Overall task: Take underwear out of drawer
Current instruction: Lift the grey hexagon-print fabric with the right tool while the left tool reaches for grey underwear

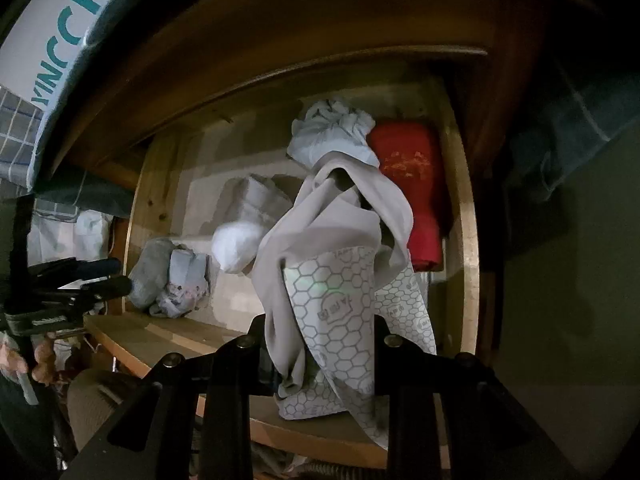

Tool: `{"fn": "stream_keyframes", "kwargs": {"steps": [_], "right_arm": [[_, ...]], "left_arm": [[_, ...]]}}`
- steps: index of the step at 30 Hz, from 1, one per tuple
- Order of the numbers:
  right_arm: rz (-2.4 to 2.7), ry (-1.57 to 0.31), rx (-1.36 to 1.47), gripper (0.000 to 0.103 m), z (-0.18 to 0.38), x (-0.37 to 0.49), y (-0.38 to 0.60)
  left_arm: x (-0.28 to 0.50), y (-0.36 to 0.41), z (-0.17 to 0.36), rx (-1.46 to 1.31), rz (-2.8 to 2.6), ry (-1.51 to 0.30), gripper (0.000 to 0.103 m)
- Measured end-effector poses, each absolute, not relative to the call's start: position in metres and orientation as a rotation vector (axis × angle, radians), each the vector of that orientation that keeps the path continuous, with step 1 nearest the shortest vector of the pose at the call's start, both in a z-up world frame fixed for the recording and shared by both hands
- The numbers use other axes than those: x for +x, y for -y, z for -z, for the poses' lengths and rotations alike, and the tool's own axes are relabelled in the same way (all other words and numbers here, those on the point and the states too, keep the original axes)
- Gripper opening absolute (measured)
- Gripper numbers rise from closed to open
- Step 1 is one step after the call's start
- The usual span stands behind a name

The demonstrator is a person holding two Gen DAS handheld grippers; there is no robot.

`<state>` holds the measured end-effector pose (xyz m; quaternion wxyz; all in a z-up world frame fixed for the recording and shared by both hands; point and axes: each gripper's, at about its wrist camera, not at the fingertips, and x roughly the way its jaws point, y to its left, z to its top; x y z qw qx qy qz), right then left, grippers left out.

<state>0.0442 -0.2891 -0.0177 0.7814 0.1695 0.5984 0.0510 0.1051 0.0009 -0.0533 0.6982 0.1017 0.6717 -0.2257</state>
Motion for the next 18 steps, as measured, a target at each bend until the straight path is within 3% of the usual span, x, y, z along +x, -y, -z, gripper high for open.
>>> {"fn": "stream_keyframes", "kwargs": {"steps": [18], "right_arm": [[-0.113,-1.302,0.349,0.024,0.02,0.045,0.29]], "left_arm": [[0.125,0.007,0.09,0.253,0.383,-1.539,0.055]]}}
